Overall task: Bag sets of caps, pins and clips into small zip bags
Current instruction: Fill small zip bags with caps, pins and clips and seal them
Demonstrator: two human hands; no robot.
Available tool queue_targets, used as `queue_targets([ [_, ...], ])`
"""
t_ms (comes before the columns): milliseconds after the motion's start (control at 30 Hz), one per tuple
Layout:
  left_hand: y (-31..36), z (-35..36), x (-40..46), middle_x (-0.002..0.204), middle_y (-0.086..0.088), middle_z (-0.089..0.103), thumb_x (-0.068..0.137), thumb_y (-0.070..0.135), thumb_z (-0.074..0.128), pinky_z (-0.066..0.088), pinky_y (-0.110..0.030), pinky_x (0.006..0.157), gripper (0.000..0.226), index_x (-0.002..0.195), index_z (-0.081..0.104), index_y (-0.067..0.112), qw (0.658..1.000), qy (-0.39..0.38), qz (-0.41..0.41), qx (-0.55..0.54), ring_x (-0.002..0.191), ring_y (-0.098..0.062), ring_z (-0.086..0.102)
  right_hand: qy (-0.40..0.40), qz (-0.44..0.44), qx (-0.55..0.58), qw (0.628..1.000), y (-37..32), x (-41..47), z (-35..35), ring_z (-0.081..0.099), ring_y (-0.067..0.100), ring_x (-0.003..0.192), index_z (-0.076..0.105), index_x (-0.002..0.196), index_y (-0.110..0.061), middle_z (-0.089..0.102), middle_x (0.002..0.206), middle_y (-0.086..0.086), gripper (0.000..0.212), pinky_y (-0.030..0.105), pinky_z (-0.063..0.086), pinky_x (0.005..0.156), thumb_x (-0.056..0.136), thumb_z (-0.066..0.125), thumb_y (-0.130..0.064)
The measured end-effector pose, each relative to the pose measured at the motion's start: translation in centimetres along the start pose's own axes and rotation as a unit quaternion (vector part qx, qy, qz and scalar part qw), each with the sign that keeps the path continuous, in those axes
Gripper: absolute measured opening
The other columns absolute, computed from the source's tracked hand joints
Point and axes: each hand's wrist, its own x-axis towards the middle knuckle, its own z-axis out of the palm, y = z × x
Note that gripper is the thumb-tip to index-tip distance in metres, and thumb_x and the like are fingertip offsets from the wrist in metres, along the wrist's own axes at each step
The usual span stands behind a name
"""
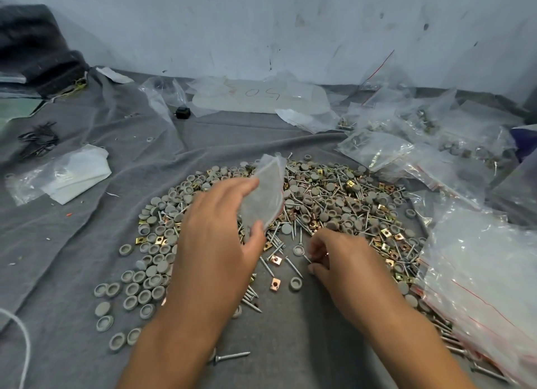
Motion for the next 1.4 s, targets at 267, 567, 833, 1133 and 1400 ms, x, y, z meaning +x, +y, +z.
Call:
queue_targets([
  [267,0.3,-0.6,-0.1,0.118,0.005,0.062,0.090,0.015,0.074,0.048,-0.014,0.086,0.039,0.127,0.063,0.013,0.979,0.183,0.042,-0.080,0.091,0.002,0.056,0.016,0.027,0.006,0.999,0.3,0.2,-0.5,0.062,0.010,0.088,0.054,0.109,-0.036,0.060,0.102,-0.017,0.034,0.032,0.053,0.073,0.086,0.078,-0.033],
  [567,-0.4,-1.1,-0.4,0.129,0.001,0.052,0.094,0.008,0.068,0.050,-0.050,0.094,0.042,0.134,0.055,0.014,0.930,0.354,0.096,-0.010,0.116,-0.017,0.051,-0.003,0.036,-0.077,0.996,-0.2,0.2,-0.4,0.064,0.018,0.097,0.062,0.110,-0.030,0.067,0.101,-0.011,0.022,0.034,0.056,0.075,0.087,0.063,-0.031],
  [833,-0.5,0.7,-0.6,0.124,0.002,0.060,0.077,0.009,0.080,0.039,-0.030,0.103,0.059,0.132,0.060,0.016,0.997,-0.024,0.011,0.066,0.113,-0.015,0.053,-0.048,0.036,-0.087,0.994,0.1,0.4,-1.0,0.062,0.021,0.104,0.066,0.113,-0.030,0.066,0.108,-0.006,0.022,0.036,0.055,0.081,0.093,0.058,-0.026],
  [1133,-0.5,0.8,-0.7,0.121,0.012,0.056,0.074,0.015,0.083,0.045,-0.030,0.101,0.063,0.132,0.060,0.024,0.997,-0.064,0.003,0.040,0.105,-0.009,0.053,-0.023,0.000,-0.050,0.999,1.2,0.3,-0.8,0.055,0.016,0.103,0.059,0.109,-0.033,0.053,0.106,-0.010,0.012,0.036,0.051,0.083,0.098,0.062,-0.036],
  [1400,-0.4,1.4,-0.9,0.120,0.020,0.052,0.079,0.021,0.079,0.045,-0.027,0.101,0.063,0.136,0.054,0.033,0.994,-0.101,-0.007,0.051,0.104,-0.004,0.051,-0.050,0.003,-0.040,0.998,1.0,0.4,-1.1,0.051,0.013,0.090,0.054,0.093,-0.034,0.051,0.094,-0.014,0.015,0.033,0.044,0.070,0.096,0.065,-0.043],
])
